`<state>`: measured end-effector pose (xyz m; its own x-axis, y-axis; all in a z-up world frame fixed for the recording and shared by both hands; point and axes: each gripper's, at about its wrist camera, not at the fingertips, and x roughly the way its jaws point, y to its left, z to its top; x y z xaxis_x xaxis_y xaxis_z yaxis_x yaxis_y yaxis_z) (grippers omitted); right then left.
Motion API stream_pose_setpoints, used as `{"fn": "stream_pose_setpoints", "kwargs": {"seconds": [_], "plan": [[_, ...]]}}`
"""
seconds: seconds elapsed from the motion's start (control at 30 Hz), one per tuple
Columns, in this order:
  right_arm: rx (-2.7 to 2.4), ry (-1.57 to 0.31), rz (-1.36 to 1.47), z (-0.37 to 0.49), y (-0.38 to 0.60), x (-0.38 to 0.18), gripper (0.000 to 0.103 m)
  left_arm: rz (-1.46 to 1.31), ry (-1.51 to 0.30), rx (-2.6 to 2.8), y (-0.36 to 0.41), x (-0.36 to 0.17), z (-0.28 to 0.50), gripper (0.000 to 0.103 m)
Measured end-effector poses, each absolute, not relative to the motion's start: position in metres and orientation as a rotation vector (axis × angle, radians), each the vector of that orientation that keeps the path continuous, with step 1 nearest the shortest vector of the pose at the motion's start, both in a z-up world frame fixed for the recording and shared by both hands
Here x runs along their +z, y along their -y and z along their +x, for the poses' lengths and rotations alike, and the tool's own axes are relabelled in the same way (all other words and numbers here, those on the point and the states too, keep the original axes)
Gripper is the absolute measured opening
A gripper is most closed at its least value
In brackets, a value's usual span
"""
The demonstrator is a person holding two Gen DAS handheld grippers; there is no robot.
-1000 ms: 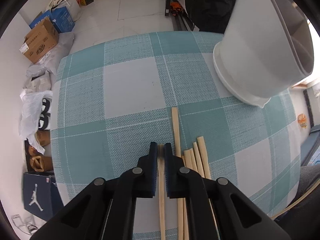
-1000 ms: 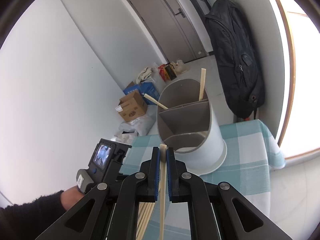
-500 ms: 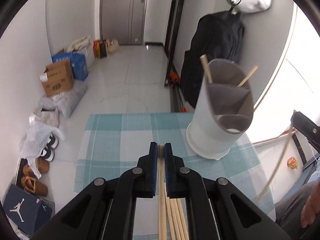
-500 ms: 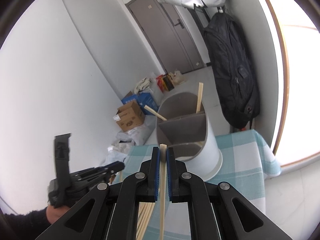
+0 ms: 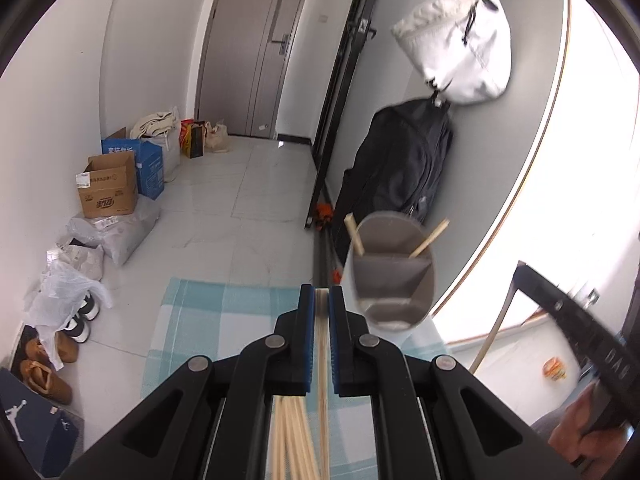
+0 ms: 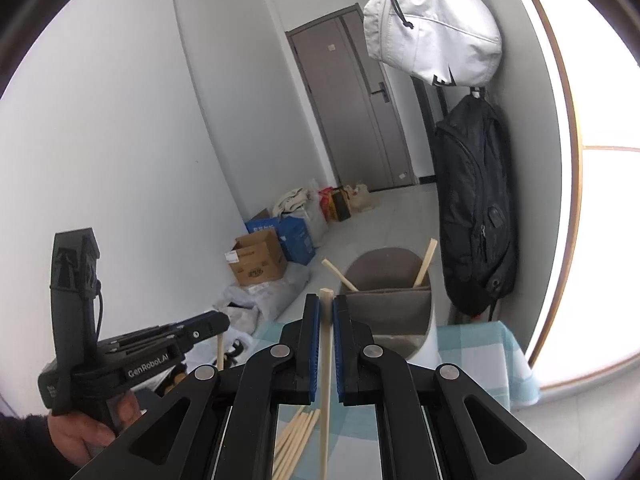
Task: Organize utensils
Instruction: 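Raise both held chopsticks up toward the white utensil holder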
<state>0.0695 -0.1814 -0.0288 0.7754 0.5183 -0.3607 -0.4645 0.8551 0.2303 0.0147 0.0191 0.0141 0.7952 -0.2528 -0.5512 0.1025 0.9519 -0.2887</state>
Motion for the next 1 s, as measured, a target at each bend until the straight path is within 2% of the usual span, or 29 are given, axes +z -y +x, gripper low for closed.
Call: {"fn": "stream_pose_setpoints", "kwargs": {"seconds": [0.57,1.0], "plan": [[0.492,-0.335,0.103,0.129,0.19,0.08,0.006,-0.339,-0.342,-0.152,0.005,0.116,0.076,0.002],[0.42,-0.268,0.161,0.198,0.199,0.074,0.006,-0.317,-0.237,-0.094,0.013,0.111,0.125,0.002]]}}
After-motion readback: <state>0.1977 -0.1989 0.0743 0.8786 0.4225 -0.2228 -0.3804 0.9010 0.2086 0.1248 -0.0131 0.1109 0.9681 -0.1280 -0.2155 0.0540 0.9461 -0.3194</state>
